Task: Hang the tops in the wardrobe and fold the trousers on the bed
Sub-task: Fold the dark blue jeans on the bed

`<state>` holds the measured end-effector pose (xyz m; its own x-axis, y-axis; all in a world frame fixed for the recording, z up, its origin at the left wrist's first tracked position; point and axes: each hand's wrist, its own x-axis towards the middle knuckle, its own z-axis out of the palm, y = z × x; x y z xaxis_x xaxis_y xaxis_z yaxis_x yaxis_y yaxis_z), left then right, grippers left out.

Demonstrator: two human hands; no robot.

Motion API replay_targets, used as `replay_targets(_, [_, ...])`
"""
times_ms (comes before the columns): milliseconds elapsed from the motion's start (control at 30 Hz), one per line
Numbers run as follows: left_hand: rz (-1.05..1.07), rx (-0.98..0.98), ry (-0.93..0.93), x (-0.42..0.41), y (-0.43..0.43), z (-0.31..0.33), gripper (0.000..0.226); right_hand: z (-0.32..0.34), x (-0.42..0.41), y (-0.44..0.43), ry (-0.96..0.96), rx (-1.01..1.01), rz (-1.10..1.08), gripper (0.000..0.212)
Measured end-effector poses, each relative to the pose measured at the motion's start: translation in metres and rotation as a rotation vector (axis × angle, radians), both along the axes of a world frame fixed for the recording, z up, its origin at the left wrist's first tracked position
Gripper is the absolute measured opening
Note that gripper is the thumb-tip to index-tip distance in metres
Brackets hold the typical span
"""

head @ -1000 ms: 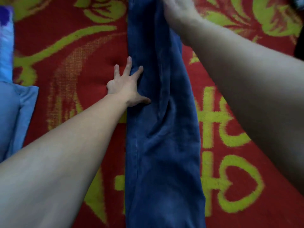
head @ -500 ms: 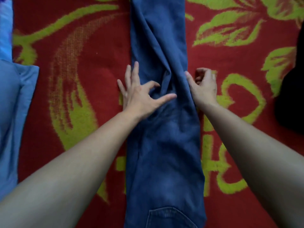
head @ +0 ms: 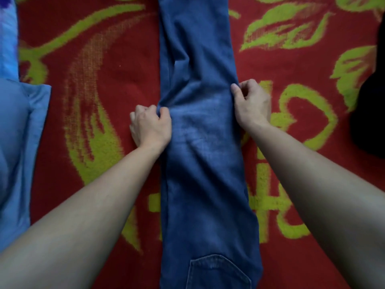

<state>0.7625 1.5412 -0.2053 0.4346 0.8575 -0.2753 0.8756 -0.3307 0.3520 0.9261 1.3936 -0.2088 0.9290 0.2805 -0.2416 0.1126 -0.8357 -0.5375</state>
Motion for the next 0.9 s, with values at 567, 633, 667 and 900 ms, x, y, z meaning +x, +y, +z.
replay_targets(567, [-0.362, 0.087, 0.246, 0.066, 0.068, -0.024, 0.085, -0.011, 0.019, 0.033, -0.287, -0.377, 0.597, 0.058])
replay_targets(633, [-0.283, 0.033, 0.169, 0.072, 0.073, -0.026, 0.092, -0.01, 0.023, 0.039, -0.332, -0.323, 0.544, 0.052])
replay_targets(667, [-0.234, 0.011, 0.147, 0.077, 0.077, -0.029, 0.097, -0.009, 0.027, 0.045, -0.369, -0.298, 0.518, 0.049])
replay_targets(900, [-0.185, -0.068, 0.145, 0.087, 0.095, -0.047, 0.077, -0.013, 0.072, 0.135, -0.455, -0.192, 0.586, 0.056])
